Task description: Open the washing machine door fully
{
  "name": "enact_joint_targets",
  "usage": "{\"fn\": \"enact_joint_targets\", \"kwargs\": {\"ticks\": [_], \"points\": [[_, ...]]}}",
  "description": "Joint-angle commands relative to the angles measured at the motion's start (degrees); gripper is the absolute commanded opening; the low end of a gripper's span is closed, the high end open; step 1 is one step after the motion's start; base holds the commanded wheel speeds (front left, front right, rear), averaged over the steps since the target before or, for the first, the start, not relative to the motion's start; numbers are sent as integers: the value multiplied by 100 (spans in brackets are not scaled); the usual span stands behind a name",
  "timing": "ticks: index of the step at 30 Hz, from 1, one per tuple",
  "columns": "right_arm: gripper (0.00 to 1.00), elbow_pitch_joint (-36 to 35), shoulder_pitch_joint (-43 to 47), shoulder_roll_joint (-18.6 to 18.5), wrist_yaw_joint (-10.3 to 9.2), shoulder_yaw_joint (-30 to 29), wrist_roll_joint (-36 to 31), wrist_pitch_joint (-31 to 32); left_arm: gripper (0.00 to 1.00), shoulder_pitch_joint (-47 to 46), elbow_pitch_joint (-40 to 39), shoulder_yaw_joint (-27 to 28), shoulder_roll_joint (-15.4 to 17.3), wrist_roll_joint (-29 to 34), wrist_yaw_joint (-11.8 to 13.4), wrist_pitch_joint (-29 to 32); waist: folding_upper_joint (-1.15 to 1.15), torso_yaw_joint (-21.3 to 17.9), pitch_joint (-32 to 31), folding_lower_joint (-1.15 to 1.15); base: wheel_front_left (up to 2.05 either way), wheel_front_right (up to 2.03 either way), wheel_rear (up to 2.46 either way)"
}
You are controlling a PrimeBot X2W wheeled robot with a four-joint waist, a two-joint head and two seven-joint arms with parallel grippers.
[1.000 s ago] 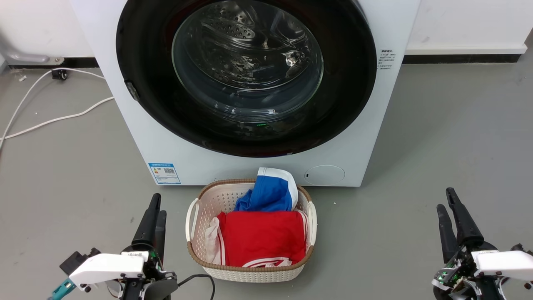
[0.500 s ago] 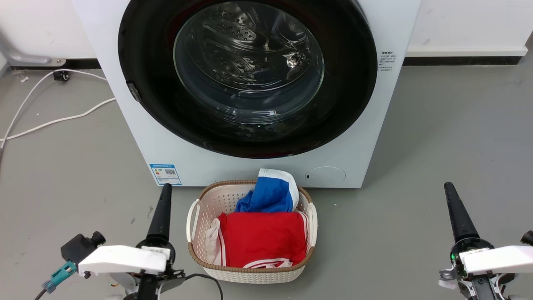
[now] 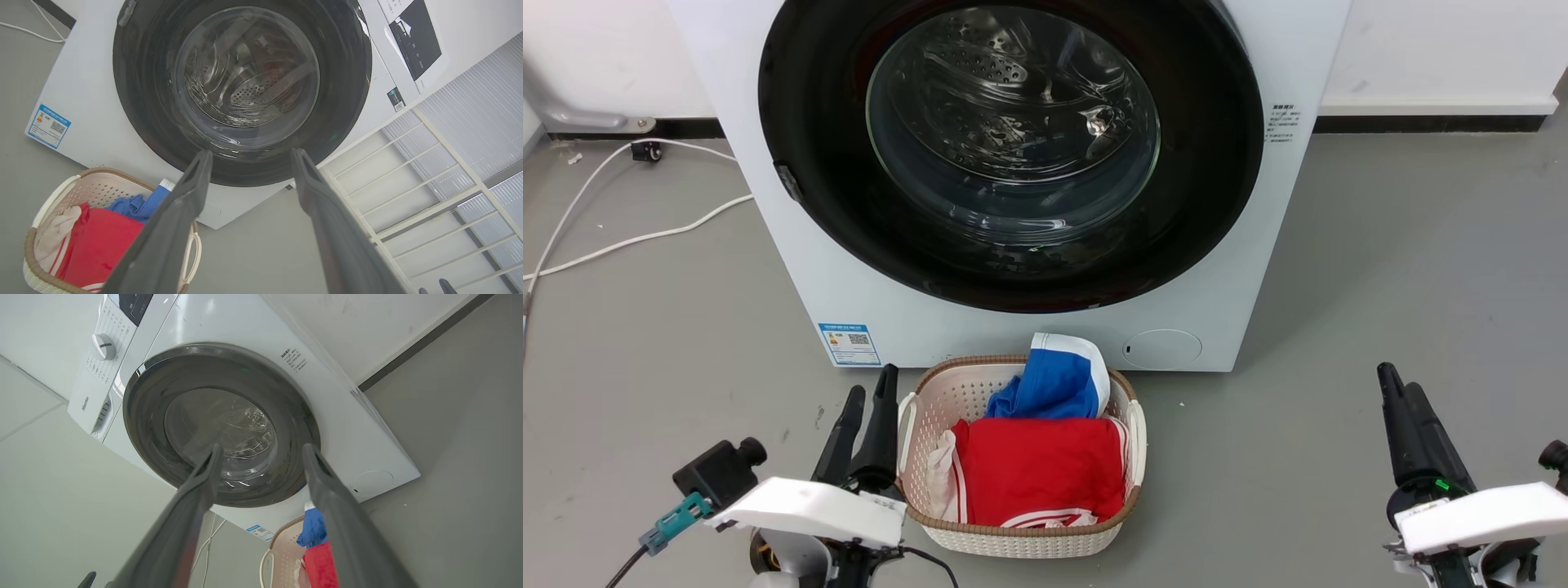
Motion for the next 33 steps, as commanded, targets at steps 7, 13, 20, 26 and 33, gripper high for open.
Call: {"fn": "enact_joint_targets", "kwargs": {"ticks": [7, 13, 20, 26, 33], "points": [[100, -250, 67, 4, 7, -31, -885, 115, 100, -26, -65, -158, 18, 940, 32, -178, 0, 16, -7, 0, 0, 0, 0], [100, -300, 107, -4, 8, -9, -1423, 170, 100, -23, -52, -203, 16, 1428, 86, -281, 0, 24, -17, 0, 0, 0, 0], [100, -374, 145, -2, 9, 9, -1925, 180, 100, -21, -22, -264, 66, 1955, 146, -377, 0, 33, -22, 0, 0, 0, 0], [100, -448, 166, -31, 10, 43, -2423, 165, 100, -20, 27, -330, 109, 2471, 243, -484, 0, 37, -28, 0, 0, 0, 0], [100, -503, 209, -57, 11, 56, -2927, 159, 100, -4, 104, -396, 167, 2927, 339, -582, 0, 53, -36, 0, 0, 0, 0]]}}
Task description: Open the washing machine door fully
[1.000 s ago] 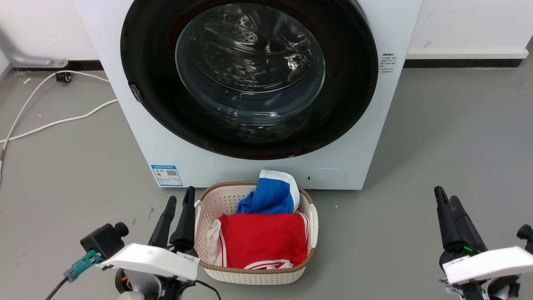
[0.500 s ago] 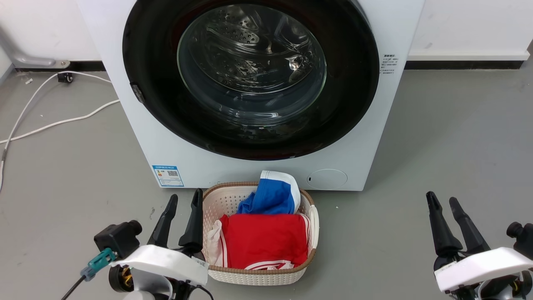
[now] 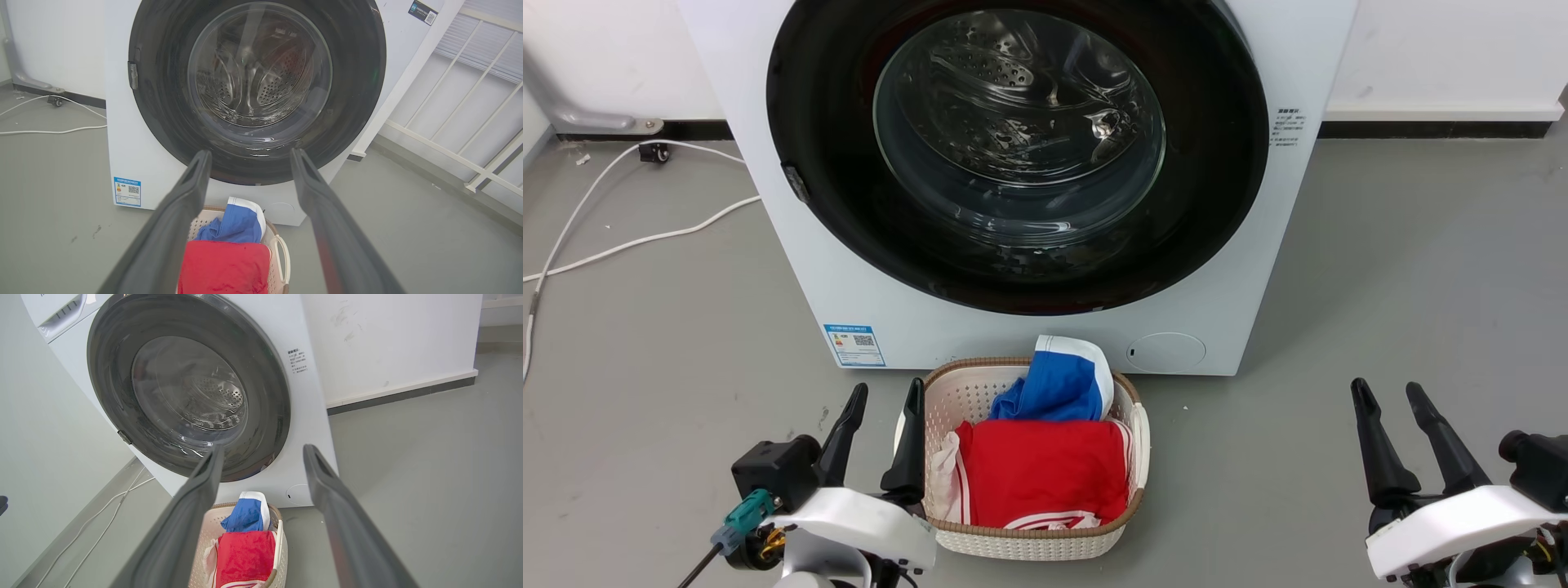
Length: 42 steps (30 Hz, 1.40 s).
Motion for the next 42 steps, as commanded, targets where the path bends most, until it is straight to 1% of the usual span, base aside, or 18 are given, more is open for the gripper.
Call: {"fn": "enact_joint_targets", "kwargs": {"ticks": [1, 15, 25, 33, 42], "points": [[100, -85, 27, -41, 10, 15, -238, -22, 100, -1, -12, -34, 48, 219, 53, -65, 0, 6, -3, 0, 0, 0, 0], [100, -112, 83, -47, 12, 6, -1033, -59, 100, 16, 49, -143, 135, 956, 205, -249, 0, 41, -17, 0, 0, 0, 0], [100, -102, 107, -48, 12, 18, -1483, -109, 100, 36, 110, -176, 119, 1309, 228, -366, 0, 46, -33, 0, 0, 0, 0], [100, -82, 121, -3, 14, 19, -1792, -176, 100, 28, 154, -197, 116, 1593, 220, -453, 0, 65, -49, 0, 0, 0, 0], [100, -136, 174, 86, 9, -30, -2176, -266, 100, 83, 222, -114, 20, 1780, 100, -577, 0, 72, -70, 0, 0, 0, 0]]}}
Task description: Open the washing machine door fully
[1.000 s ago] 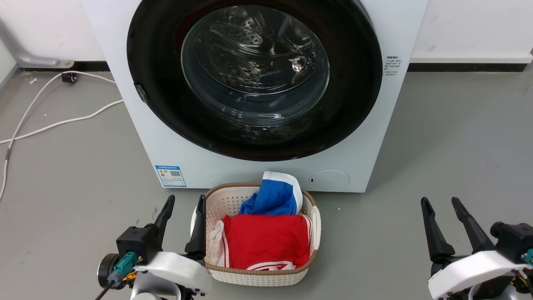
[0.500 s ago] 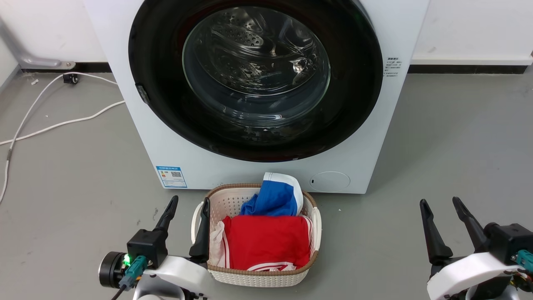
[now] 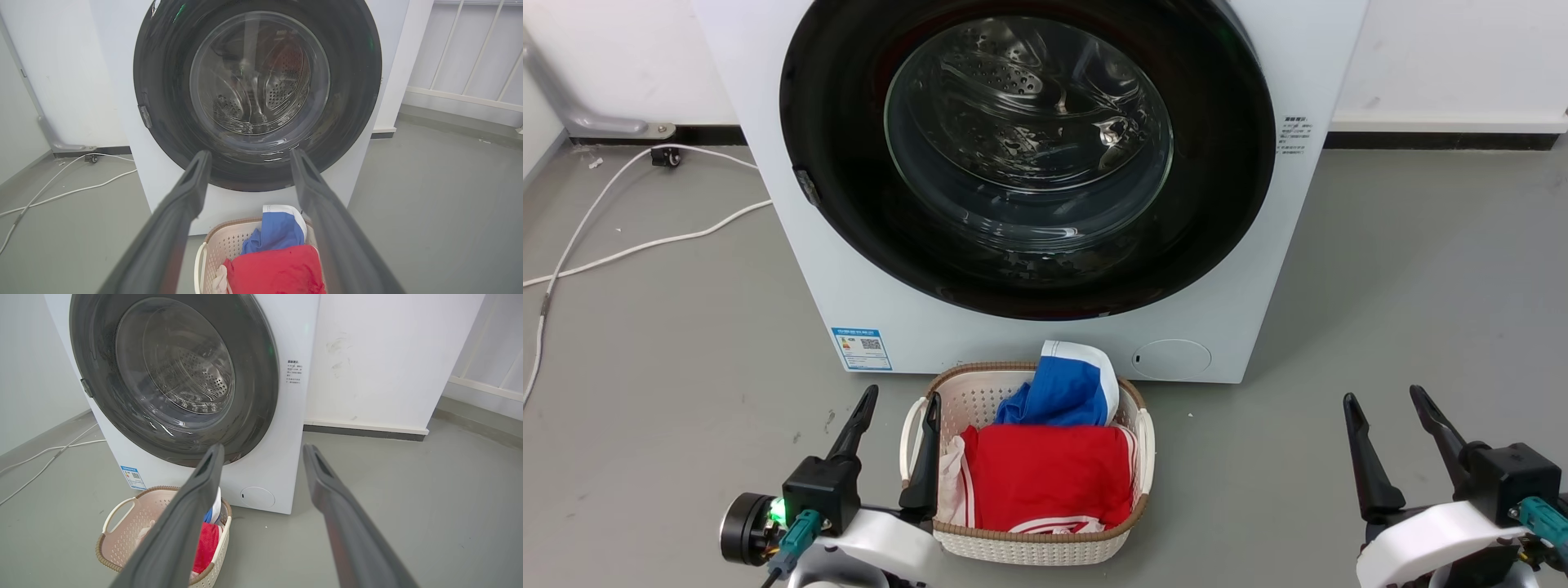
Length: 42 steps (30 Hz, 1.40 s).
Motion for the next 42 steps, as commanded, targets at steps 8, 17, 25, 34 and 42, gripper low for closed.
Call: {"fn": "enact_joint_targets", "kwargs": {"ticks": [8, 17, 25, 34, 42], "points": [[100, -1, 58, 73, 1, -43, -51, -64, 100, 42, 89, 82, -68, -36, -43, -41, 0, 9, 3, 0, 0, 0, 0], [100, 49, 12, 94, 1, -44, -33, -111, 100, 20, 173, 109, -91, 7, -66, -40, 0, 5, 12, 0, 0, 0, 0], [0, 106, -17, 110, 0, -86, 121, -63, 100, -2, 221, 119, -98, 66, -26, -40, 0, 6, -2, 0, 0, 0, 0], [0, 107, -57, 172, 0, -497, 1233, 95, 100, -10, 217, 139, -109, 99, -6, -40, 0, 9, -7, 0, 0, 0, 0], [0, 153, -207, 190, 1, -1063, 4306, 605, 100, -51, 190, 120, -128, 58, 3, -40, 0, -43, 90, 0, 0, 0, 0]]}}
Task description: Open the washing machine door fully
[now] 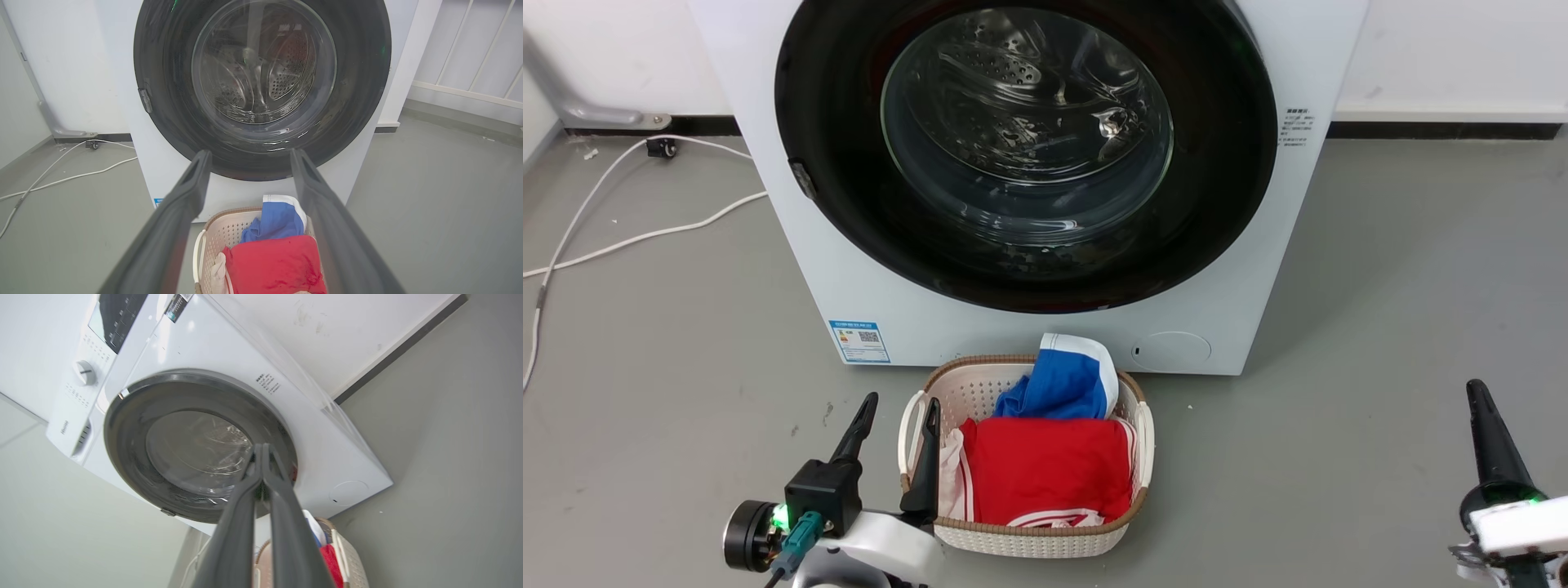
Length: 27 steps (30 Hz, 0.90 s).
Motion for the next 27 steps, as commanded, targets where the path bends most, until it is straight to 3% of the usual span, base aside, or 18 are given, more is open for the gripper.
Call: {"fn": "enact_joint_targets", "kwargs": {"ticks": [1, 8, 14, 20, 27], "points": [[0, 85, -85, 10, 1, -59, 516, 95, 100, -60, -24, -7, -5, -4, 25, -14, 0, -17, 30, 0, 0, 0, 0], [0, 514, -663, 6, 1, -561, 2957, 706, 100, -195, -163, -34, -19, -11, 58, -14, 0, -49, 379, 0, 0, 0, 0], [0, 1321, -1597, -192, 1, -1123, 4219, 1504, 100, -405, -267, -94, -26, -12, 73, -14, 0, -23, 781, 0, 0, 0, 0], [0, 2505, -2741, -869, 1, -1140, 4692, 2022, 100, -713, -382, -212, -37, -23, 78, -14, 0, 93, 1208, 0, 0, 0, 0], [0, 3796, -4325, -1696, 1, -615, 4671, 2566, 100, -1083, -551, -358, -42, 44, 141, -14, 0, 243, 1753, 0, 0, 0, 0]]}}
